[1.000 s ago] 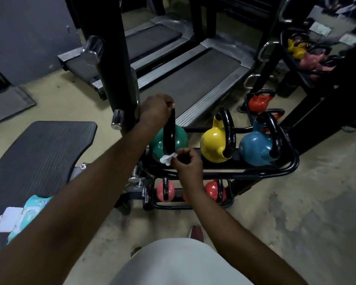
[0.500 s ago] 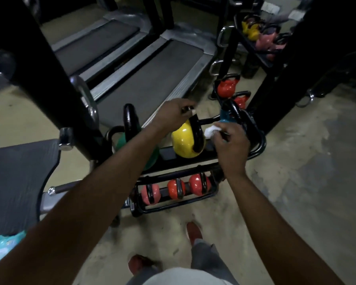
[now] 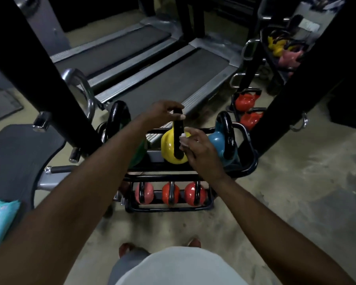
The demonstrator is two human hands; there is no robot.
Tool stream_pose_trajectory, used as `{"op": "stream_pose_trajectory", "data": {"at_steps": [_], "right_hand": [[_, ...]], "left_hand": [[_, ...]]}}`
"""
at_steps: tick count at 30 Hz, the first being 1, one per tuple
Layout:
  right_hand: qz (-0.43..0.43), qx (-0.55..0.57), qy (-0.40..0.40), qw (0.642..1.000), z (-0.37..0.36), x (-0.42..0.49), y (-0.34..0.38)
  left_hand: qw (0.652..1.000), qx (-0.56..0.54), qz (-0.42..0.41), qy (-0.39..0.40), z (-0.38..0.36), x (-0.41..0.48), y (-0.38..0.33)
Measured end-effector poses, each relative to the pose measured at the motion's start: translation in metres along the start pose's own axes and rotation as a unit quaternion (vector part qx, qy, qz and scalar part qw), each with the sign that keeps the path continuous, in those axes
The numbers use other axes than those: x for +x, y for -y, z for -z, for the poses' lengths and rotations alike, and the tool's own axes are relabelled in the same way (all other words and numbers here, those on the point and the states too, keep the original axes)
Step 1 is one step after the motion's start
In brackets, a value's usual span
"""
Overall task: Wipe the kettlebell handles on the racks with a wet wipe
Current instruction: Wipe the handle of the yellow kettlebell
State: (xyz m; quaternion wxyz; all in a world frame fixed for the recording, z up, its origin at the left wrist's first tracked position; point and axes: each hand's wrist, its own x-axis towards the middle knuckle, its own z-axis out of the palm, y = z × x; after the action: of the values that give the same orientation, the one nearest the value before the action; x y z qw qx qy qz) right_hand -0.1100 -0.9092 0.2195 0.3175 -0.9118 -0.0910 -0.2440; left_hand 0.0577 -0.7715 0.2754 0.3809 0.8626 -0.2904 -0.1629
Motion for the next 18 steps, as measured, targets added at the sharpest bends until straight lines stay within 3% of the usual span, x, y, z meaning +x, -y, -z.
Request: {"op": "stream_pose_trajectory", "data": {"at_steps": [4, 8, 13, 16, 18], "right_hand": [[-0.019, 0.066, 0.017, 0.998, 0.005, -0.003, 0.013], [-0.11, 0.117, -0.039, 0.986, -0.002, 0.007, 0.01], [-0.009, 0.014, -0.022, 1.0, -0.005, -0.002, 0.007], [-0.055, 0.012, -0.046, 0.997, -0.005, 0.017, 0.015], [-0.041, -0.056, -0.035, 0.997, -0.009, 0.018, 0.019]], "left_hand": [[1.0, -0.008, 0.0, 0.0, 0.0, 0.002, 0.0], [1.0, 0.005, -0.014, 0.017, 0.005, 0.007, 0.001], [0.999, 0.027, -0.022, 0.039, 0.009, 0.012, 0.003], [0.998, 0.034, -0.035, 0.034, 0.011, 0.014, 0.004], [0.998, 0.038, -0.04, 0.034, 0.012, 0.015, 0.003]]}}
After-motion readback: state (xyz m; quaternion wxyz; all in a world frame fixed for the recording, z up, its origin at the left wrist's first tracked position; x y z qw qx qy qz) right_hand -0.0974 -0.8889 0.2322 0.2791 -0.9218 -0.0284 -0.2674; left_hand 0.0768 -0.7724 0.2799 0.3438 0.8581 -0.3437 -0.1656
